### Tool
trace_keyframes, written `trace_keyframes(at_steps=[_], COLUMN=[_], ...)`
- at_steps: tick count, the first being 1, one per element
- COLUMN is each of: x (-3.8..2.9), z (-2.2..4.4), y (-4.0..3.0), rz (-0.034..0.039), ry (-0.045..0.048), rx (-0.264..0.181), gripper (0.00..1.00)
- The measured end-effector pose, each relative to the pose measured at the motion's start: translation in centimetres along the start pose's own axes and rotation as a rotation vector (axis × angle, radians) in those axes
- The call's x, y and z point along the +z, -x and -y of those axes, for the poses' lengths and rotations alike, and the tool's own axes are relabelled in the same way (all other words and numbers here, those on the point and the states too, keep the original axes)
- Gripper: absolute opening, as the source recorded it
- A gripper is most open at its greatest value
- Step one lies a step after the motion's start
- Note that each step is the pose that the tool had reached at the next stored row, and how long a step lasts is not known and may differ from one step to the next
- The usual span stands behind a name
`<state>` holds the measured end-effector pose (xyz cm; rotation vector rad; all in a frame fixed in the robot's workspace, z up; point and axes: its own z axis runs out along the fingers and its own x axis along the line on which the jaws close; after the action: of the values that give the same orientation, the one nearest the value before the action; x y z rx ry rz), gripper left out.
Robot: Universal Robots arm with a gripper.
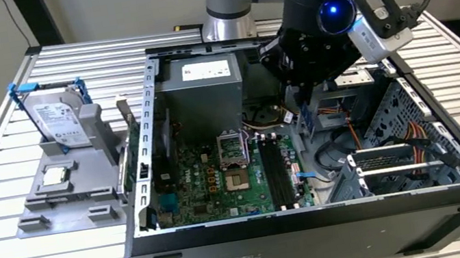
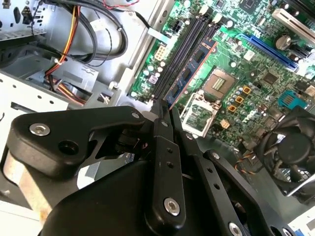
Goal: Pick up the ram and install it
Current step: 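Insert the ram into the slot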
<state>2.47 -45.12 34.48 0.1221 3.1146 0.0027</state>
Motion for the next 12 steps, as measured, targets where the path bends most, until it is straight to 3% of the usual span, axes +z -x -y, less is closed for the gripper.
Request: trace_keyframes(at_steps=[12], x=[1.23], z=[0.0], y=[-0.03], rz=[0.0001], ry=[-0.0019], rx=[0.03], gripper=[0.0])
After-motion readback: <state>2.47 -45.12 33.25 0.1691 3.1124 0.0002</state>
